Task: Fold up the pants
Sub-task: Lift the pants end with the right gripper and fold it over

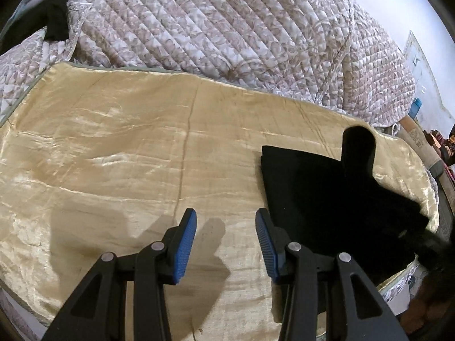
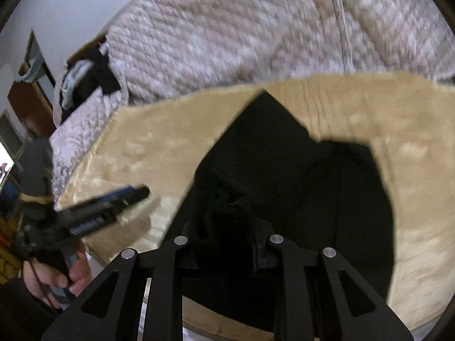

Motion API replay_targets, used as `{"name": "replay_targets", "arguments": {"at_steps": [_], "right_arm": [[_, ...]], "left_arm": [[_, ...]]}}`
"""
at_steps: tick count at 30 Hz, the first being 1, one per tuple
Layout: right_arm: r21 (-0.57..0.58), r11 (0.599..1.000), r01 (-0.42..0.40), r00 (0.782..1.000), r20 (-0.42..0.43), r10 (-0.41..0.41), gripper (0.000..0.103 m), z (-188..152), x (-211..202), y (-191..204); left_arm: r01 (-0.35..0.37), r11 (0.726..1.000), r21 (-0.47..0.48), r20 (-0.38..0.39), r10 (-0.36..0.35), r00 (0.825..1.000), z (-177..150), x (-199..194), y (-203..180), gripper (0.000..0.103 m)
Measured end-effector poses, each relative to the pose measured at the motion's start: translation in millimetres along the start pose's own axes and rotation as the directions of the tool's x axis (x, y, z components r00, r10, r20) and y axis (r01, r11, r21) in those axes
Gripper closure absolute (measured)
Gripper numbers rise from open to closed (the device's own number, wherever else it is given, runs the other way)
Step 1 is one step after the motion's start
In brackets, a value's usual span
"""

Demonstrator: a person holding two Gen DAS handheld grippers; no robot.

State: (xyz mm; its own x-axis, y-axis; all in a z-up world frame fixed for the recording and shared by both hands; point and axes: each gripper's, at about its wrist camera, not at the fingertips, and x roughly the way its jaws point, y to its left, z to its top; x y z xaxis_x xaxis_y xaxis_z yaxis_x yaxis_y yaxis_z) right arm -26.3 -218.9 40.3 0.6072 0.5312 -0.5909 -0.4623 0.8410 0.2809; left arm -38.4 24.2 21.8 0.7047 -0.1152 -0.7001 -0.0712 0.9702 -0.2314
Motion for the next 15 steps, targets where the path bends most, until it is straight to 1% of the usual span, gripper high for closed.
{"name": "replay_targets", "arguments": {"at_steps": [2,3,5,6,8,9,10,11,12,13,14,15], "right_arm": [[-0.018,1.000,-0.017,0.999,0.040,0.017,0.082,5.5,-9.8,5.7],[-0.030,0.999,-0.023,0.999,0.036,0.025,0.082,5.2,-7.0,9.4],[-0.060,0.998,-0.017,1.000,-0.005,0.017,0.081,-0.9,10.9,16.2],[-0.066,0.998,-0.021,0.999,-0.042,0.018,0.080,-6.8,23.7,17.3],[-0.062,0.998,-0.034,0.993,-0.113,0.027,0.076,-15.9,43.4,16.1],[-0.066,0.997,-0.041,0.992,-0.121,0.033,0.074,-19.2,47.1,16.4],[-0.073,0.995,-0.060,0.993,-0.105,0.053,0.066,-19.4,43.0,18.3],[-0.073,0.992,-0.102,0.991,-0.091,0.096,0.058,-18.2,36.9,19.0],[-0.069,0.987,-0.142,0.988,-0.079,0.136,0.055,-18.3,31.1,18.4],[-0.062,0.978,-0.199,0.979,-0.059,0.195,0.051,-17.9,23.1,18.2],[-0.061,0.966,-0.251,0.968,-0.027,0.250,0.051,-16.1,12.6,18.4],[-0.073,0.961,-0.267,0.964,0.005,0.268,0.051,-15.3,3.2,18.5]], "left_arm": [[0.001,1.000,0.002,0.003,-0.001,1.000,-0.2,-1.0,0.5,0.057],[0.001,1.000,0.003,0.001,-0.001,1.000,-0.3,-0.7,0.7,0.057],[-0.003,1.000,0.002,-0.003,0.003,1.000,-0.5,0.4,1.9,0.057],[-0.005,1.000,-0.001,-0.005,0.005,1.000,-0.2,0.7,2.8,0.057],[-0.007,1.000,-0.004,-0.003,0.007,1.000,0.6,0.0,4.5,0.057],[-0.008,1.000,-0.007,-0.001,0.008,1.000,1.0,-0.6,5.7,0.057],[-0.008,1.000,-0.011,0.001,0.008,1.000,1.1,-0.9,6.8,0.057],[-0.009,1.000,-0.015,0.001,0.009,1.000,1.6,-1.0,7.6,0.057],[-0.009,1.000,-0.018,0.001,0.009,1.000,2.2,-0.9,7.7,0.057],[-0.007,1.000,-0.020,0.002,0.007,1.000,2.8,-1.1,7.3,0.057],[-0.003,1.000,-0.021,0.003,0.003,1.000,3.4,-1.5,6.3,0.057],[0.002,1.000,-0.020,0.007,-0.002,1.000,4.2,-2.4,4.6,0.057]]}}
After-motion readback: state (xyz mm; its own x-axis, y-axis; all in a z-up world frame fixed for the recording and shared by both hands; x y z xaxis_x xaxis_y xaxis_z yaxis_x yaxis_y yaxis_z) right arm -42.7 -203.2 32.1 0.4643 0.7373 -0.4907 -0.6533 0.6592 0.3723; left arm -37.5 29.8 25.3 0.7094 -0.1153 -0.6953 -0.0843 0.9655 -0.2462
